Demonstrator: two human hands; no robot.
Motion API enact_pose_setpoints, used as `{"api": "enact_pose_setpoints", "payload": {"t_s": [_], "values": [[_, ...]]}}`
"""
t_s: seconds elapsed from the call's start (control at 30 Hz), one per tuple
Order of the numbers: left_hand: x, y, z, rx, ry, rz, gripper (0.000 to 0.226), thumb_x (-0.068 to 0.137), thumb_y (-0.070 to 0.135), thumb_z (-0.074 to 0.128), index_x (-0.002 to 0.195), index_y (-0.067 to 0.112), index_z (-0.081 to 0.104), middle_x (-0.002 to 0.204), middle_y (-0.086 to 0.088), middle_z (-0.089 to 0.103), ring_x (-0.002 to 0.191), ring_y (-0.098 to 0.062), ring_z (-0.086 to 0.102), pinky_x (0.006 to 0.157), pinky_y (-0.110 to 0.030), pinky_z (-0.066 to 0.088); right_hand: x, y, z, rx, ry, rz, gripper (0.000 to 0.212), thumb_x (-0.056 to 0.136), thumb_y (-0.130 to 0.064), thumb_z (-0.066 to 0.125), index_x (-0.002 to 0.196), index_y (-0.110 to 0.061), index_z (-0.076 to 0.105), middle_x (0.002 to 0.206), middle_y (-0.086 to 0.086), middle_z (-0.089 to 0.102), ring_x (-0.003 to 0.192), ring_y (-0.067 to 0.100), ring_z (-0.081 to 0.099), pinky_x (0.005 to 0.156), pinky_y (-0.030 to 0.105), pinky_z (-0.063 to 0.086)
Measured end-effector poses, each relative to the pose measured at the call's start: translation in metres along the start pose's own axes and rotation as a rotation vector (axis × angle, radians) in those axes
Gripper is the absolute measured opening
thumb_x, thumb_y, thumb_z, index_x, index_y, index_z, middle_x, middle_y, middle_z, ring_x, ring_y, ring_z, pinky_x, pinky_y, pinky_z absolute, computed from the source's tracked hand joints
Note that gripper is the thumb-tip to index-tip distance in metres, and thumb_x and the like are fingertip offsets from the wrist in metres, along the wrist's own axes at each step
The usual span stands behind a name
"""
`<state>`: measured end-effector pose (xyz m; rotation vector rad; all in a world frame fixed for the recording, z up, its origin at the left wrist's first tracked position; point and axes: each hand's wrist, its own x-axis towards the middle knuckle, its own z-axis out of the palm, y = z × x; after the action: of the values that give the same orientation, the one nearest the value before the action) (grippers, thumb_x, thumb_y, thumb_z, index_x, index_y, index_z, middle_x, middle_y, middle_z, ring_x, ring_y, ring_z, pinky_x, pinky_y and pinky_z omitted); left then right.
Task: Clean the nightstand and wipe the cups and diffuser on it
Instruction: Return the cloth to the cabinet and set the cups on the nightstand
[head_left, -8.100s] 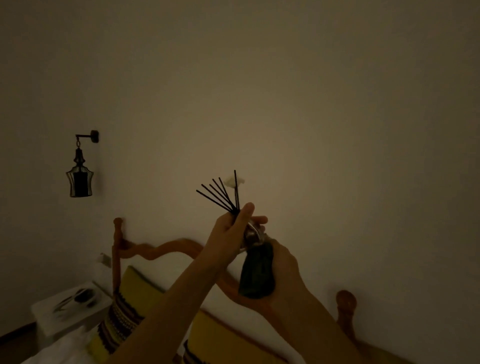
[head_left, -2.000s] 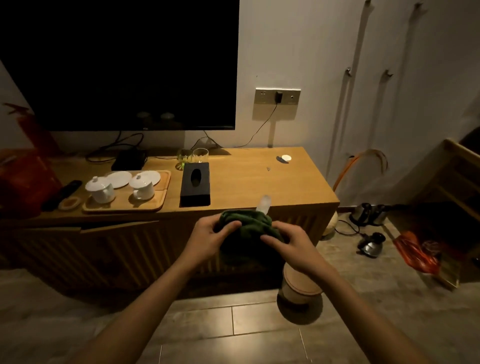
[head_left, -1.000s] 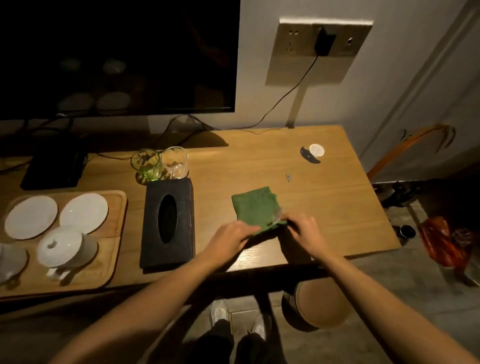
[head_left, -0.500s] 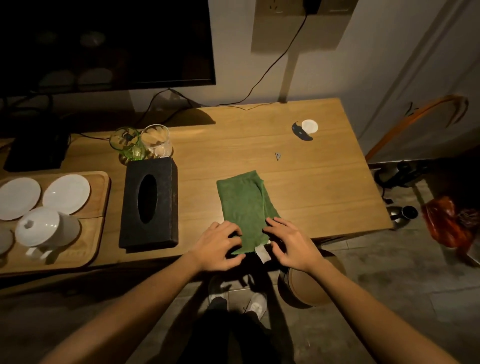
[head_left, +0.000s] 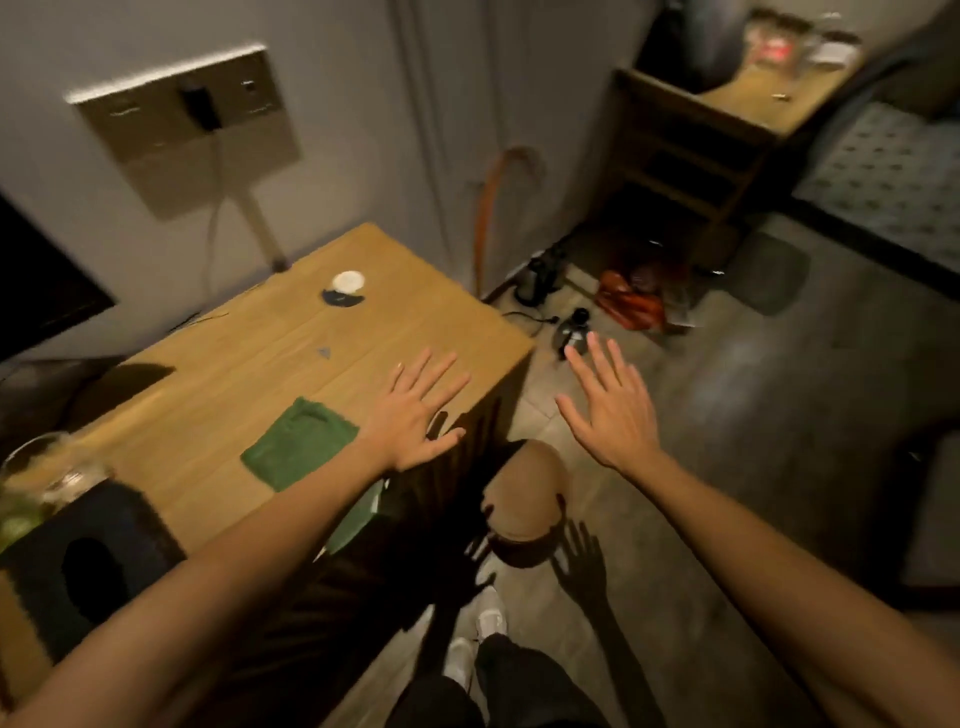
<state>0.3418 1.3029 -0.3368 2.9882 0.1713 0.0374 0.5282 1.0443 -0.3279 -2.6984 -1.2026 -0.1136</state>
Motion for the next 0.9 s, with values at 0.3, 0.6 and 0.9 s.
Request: {"api": "enact_pose_setpoints", "payload": {"t_s": [0.3,0.6,0.9], "values": [[0.067,0.189,-0.004,0.018,-0.053,0.489,0.08,0.089,0.076,0.019,0.157,0.038,0.001,0.167,0.003,-0.006,0.153,-0.028,-0.01,0.123,-0.053,0.007,-0.206,0.082,-0.079,-0.109,0.141,0.554,0.067,0.098,-0.065,0.03,0.157,-0.038,0.014,0.167,-0.002,0.007,0.154,0.022,0.005,0.121,0.051,0.022],[0.042,0.413,0.008,0.024,-0.089,0.913,0.08,0.089,0.078,0.014,0.156,0.039,-0.004,0.167,0.003,-0.008,0.152,-0.027,-0.012,0.124,-0.051,0.004,-0.453,0.104,-0.133,-0.159,0.211,1.009,0.068,0.098,-0.067,0.025,0.158,-0.036,0.011,0.168,0.0,0.005,0.154,0.024,0.009,0.121,0.05,0.022],[-0.086,0.651,0.029,-0.109,-0.16,1.171,0.084,0.084,0.077,0.016,0.157,0.038,0.004,0.167,0.004,-0.005,0.153,-0.028,-0.006,0.122,-0.054,0.009,-0.72,0.074,-0.17,-0.192,0.294,1.413,0.068,0.098,-0.069,0.023,0.157,-0.04,0.006,0.167,-0.003,0.003,0.154,0.024,0.005,0.121,0.049,0.015]]}}
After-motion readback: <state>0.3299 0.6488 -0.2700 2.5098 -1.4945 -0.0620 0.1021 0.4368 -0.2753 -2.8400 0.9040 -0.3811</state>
